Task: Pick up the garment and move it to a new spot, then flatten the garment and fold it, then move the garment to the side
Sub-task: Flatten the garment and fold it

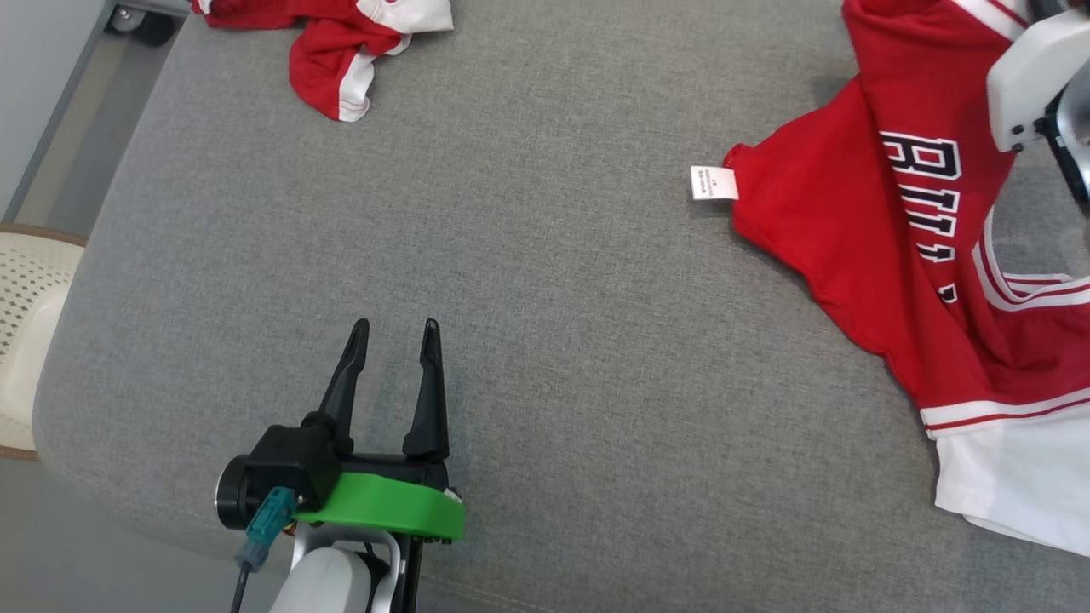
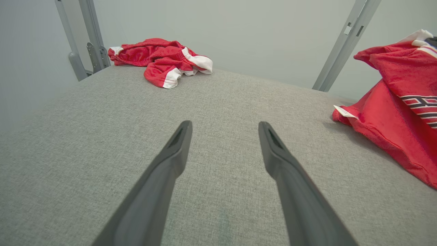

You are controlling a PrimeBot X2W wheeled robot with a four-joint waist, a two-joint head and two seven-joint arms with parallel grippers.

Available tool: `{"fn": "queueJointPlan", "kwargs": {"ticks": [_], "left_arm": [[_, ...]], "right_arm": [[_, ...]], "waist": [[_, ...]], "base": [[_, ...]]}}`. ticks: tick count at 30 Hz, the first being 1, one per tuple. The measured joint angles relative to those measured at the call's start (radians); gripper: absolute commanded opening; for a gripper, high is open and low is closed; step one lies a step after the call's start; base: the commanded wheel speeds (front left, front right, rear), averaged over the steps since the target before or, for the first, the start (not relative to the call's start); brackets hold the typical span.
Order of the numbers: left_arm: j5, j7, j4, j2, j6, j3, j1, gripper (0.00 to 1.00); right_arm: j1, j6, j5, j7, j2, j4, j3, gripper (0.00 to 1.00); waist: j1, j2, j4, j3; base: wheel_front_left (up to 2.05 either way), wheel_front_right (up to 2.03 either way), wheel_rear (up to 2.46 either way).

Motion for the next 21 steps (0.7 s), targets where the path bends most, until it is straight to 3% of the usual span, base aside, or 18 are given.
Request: {"fn": "queueJointPlan", "kwargs": {"ticks": [1, 2, 3, 13, 21], "left_arm": [[-0.002, 0.000, -0.001, 0.000, 0.001, -0.002, -0.002, 1.00], [-0.002, 0.000, -0.002, 0.000, 0.002, -0.002, -0.005, 1.00], [-0.003, 0.000, -0.002, 0.000, 0.006, -0.003, -0.008, 1.00], [0.028, 0.000, 0.015, -0.001, 0.005, 0.021, -0.009, 1.00], [0.061, 0.000, 0.032, -0.001, -0.012, 0.047, 0.023, 1.00]], "right_arm": [[-0.009, 0.000, -0.012, -0.011, -0.007, 0.027, -0.016, 0.00], [-0.017, 0.000, -0.030, -0.021, -0.014, 0.058, -0.037, 0.40], [-0.021, 0.000, -0.042, -0.024, -0.016, 0.084, -0.052, 1.00], [-0.016, 0.000, -0.118, -0.121, 0.052, 0.197, -0.097, 1.00], [0.095, 0.000, -0.037, -0.182, 0.228, 0.132, 0.000, 1.00]], "waist": [[0.0000, 0.0000, 0.006, 0.010], [0.0000, 0.0000, 0.012, 0.020], [0.0000, 0.0000, 0.016, 0.029], [0.0000, 0.0000, -0.021, 0.040], [0.0000, 0.0000, -0.081, -0.045]], "base": [[0.00, 0.00, 0.00], [0.00, 0.00, 0.00], [0.00, 0.00, 0.00], [0.00, 0.00, 0.00], [0.00, 0.00, 0.00]]}}
